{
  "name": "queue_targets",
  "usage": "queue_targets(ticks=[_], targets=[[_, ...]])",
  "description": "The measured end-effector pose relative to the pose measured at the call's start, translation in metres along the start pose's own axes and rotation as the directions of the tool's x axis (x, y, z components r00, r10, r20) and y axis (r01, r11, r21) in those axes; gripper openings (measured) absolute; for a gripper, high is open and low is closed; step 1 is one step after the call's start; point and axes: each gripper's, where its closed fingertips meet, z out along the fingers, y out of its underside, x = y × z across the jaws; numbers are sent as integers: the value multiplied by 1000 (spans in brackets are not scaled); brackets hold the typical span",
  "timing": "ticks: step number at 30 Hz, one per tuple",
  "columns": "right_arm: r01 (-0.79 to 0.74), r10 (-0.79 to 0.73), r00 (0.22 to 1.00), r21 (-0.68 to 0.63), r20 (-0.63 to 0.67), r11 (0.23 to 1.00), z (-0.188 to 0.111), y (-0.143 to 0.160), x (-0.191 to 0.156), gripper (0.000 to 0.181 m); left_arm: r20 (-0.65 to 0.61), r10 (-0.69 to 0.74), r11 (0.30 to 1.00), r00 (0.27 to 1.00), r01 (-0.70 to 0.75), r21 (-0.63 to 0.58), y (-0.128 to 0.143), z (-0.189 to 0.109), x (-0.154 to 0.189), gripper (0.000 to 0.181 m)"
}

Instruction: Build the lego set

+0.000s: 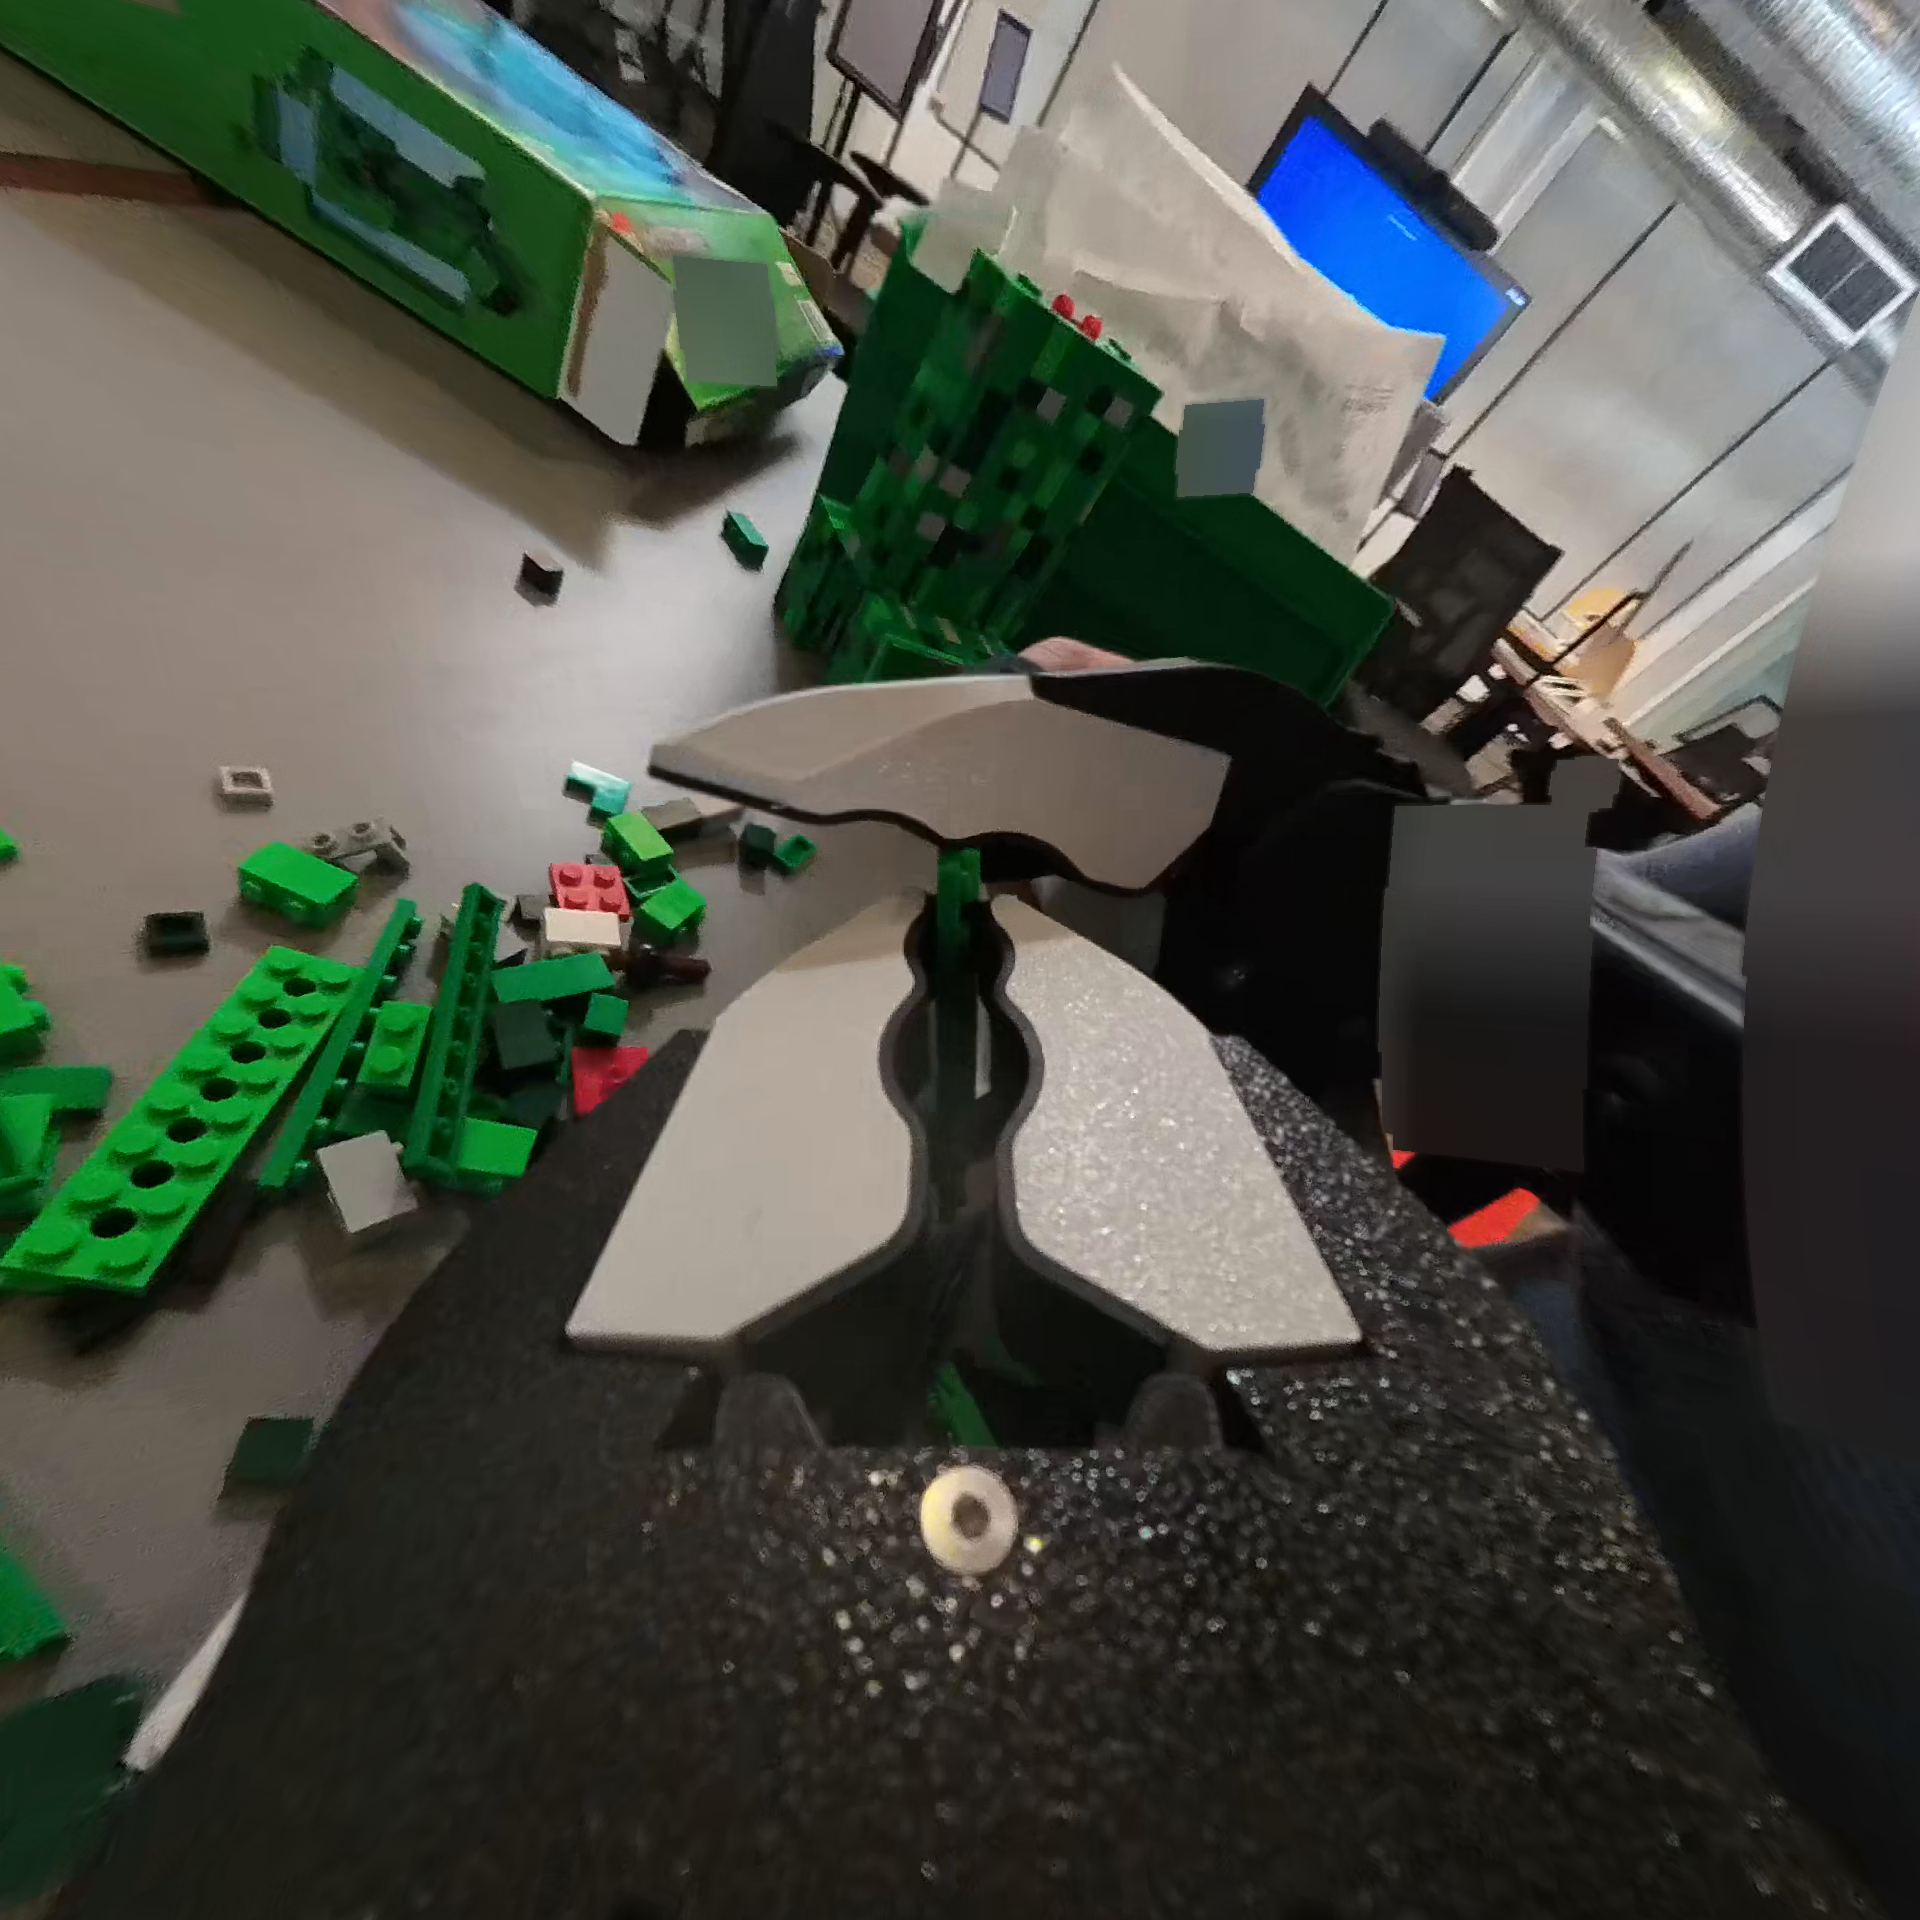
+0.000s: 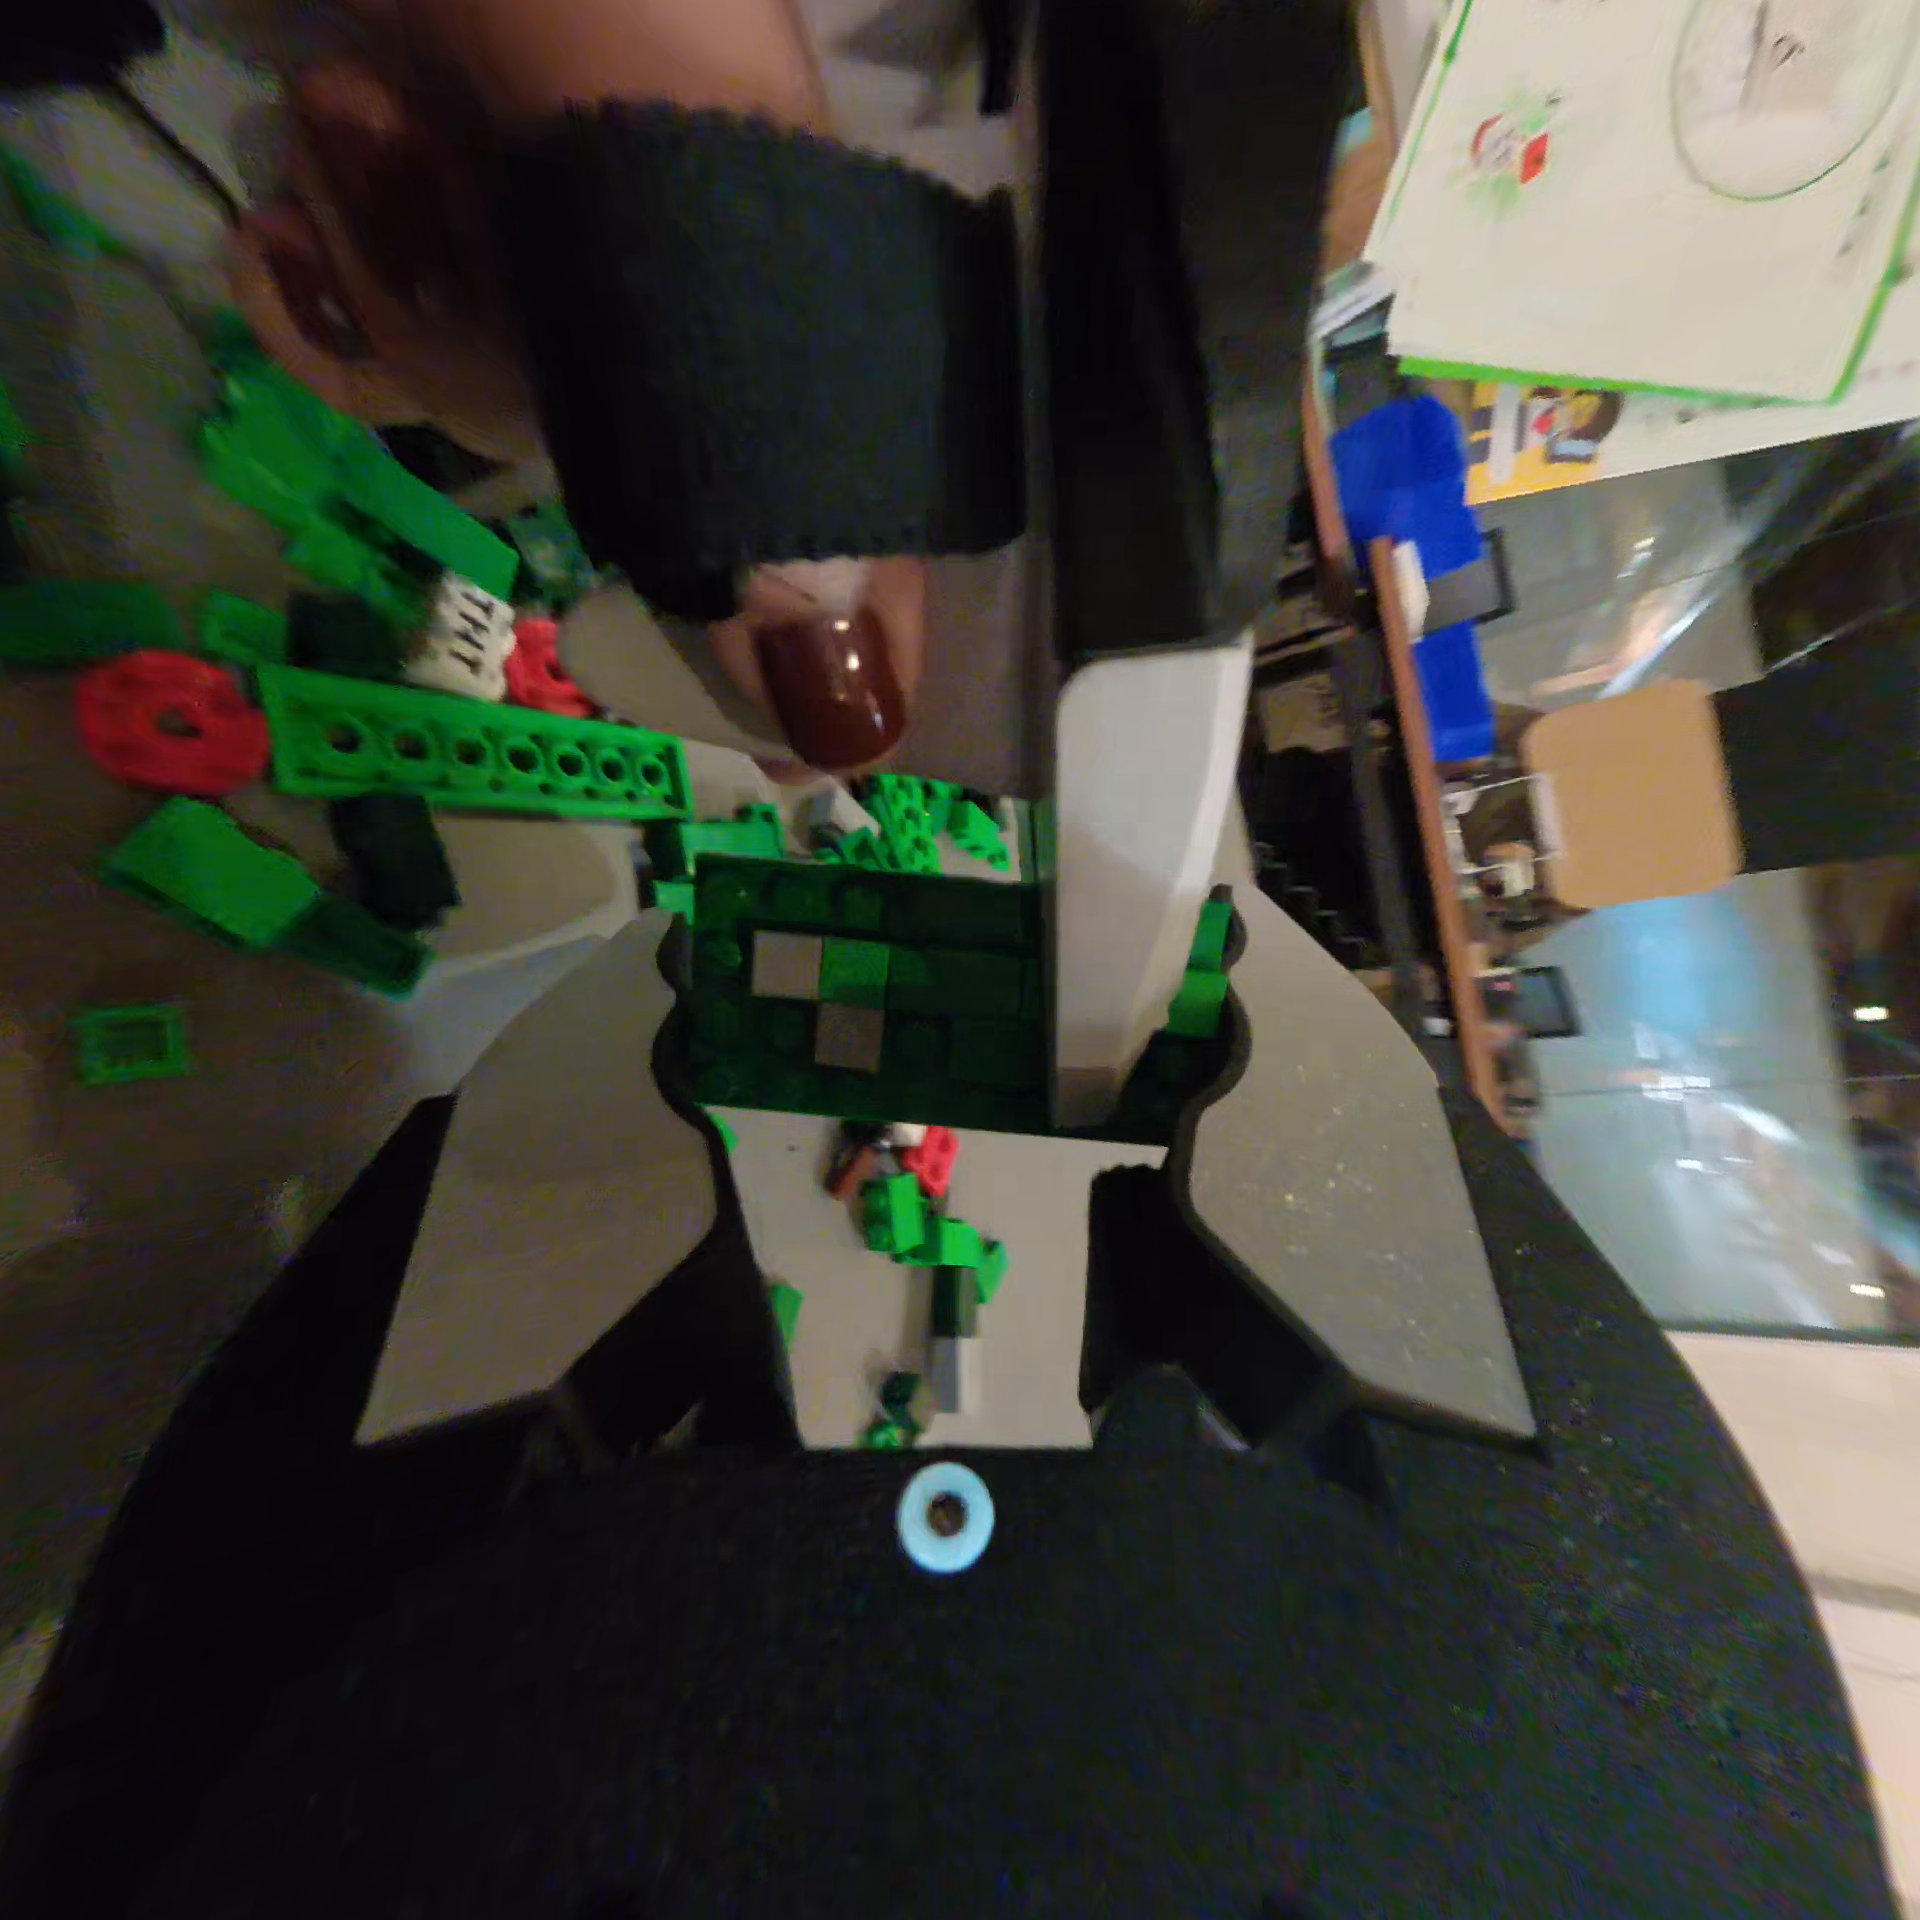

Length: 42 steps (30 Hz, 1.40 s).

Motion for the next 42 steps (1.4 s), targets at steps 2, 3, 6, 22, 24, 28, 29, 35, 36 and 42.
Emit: queue_targets(ticks=[2,3,6,22,24,28,29,35,36,42], targets=[[-39,38,999,6,38,999,0,-2,-3,93,-30,-24,1000,999,25,4,1,-1,0,6],[-41,41,999,5,36,999,0,-2,-2,93,-51,-36,999,998,36,9,0,-1,2,7],[-50,50,998,-3,38,999,-1,0,-2,93,-72,-35,999,997,35,-13,2,0,6,23],[273,-301,918,-138,-260,952,10,7,32,92,-167,-345,910,924,373,182,-12,2,-7,12],[308,-338,894,-146,-293,940,12,5,36,92,-183,-363,897,914,396,197,-14,0,-8,12],[355,-387,851,-154,-354,922,12,2,42,92,-217,-389,875,896,432,217,-17,-2,-8,13],[366,-399,839,-158,-371,917,12,2,44,92,-226,-395,871,891,441,217,-17,-2,-7,14],[394,-428,804,-168,-413,904,11,2,48,92,-238,-414,853,879,466,234,-20,-1,-8,14],[402,-435,798,-171,-416,900,11,2,48,92,-252,-429,841,867,485,238,-20,-1,-8,14],[262,-270,916,-66,-296,963,18,6,36,92,-61,-249,941,967,256,219,-17,2,-16,14]])
